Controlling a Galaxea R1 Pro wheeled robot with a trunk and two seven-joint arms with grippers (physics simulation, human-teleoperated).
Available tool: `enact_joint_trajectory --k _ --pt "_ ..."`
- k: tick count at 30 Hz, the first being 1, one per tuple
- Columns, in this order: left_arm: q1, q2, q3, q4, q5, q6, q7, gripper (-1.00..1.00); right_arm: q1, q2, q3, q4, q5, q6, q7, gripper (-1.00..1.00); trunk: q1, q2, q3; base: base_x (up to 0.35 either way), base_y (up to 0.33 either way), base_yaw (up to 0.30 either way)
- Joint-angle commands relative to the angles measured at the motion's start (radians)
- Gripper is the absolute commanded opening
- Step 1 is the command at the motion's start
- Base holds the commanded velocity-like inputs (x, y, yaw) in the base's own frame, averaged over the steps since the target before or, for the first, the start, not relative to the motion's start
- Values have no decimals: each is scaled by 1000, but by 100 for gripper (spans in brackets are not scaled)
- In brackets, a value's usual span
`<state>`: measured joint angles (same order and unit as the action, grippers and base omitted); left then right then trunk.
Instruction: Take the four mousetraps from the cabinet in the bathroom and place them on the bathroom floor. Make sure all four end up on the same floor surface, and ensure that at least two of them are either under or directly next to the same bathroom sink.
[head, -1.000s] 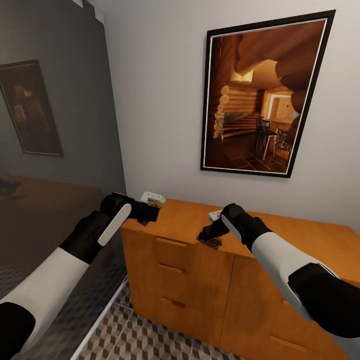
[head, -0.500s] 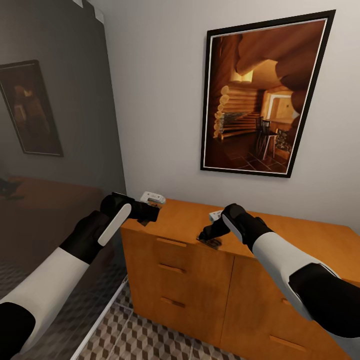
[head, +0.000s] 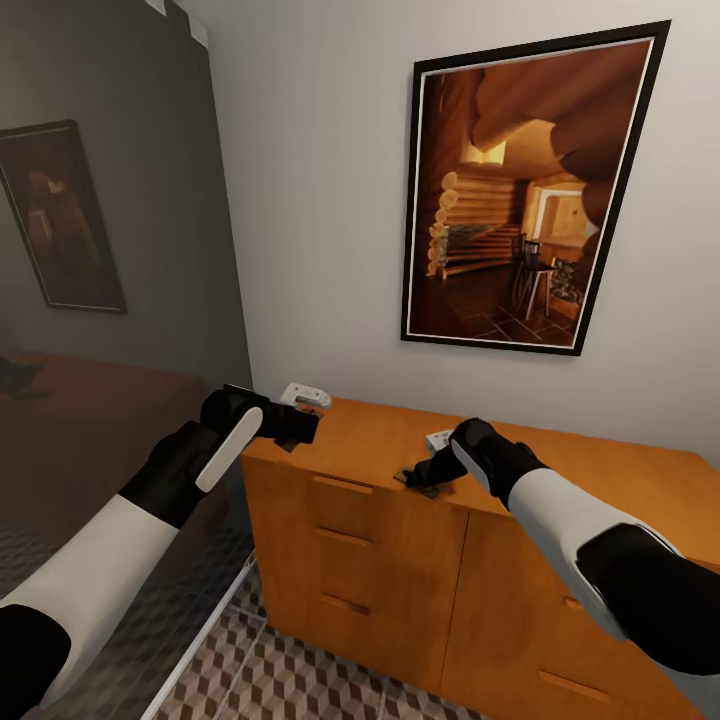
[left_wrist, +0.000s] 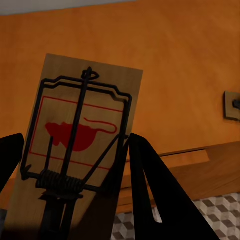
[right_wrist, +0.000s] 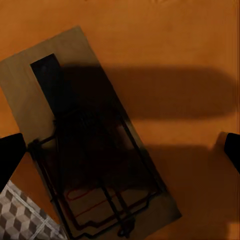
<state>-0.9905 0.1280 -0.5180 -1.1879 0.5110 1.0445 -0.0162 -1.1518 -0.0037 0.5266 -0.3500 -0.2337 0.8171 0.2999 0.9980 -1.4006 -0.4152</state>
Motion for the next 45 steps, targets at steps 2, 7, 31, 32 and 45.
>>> enact_joint_trajectory --k 2,7,31,32,45 --pt "-1 1 -2 -1 -5 3 -2 -100 0 0 5 40 -8 -11 1 100 0 0 -1 0 0 0" --pt "-2 1 -2 -1 -5 3 -2 -100 0 1 6 52 -8 -22 4 100 0 0 -1 0 0 0" --pt "-2 -3 -2 -1 -5 3 -2 -100 0 2 6 64 -8 -30 4 -100 0 0 -1 0 0 0" --pt "-2 -8 -2 -1 -5 3 -2 -100 0 2 6 64 -8 -30 4 -100 0 0 -1 0 0 0" --pt "-2 -21 -1 -1 -5 3 -2 -100 0 -3 5 65 21 -23 8 -100 0 0 -1 0 0 0"
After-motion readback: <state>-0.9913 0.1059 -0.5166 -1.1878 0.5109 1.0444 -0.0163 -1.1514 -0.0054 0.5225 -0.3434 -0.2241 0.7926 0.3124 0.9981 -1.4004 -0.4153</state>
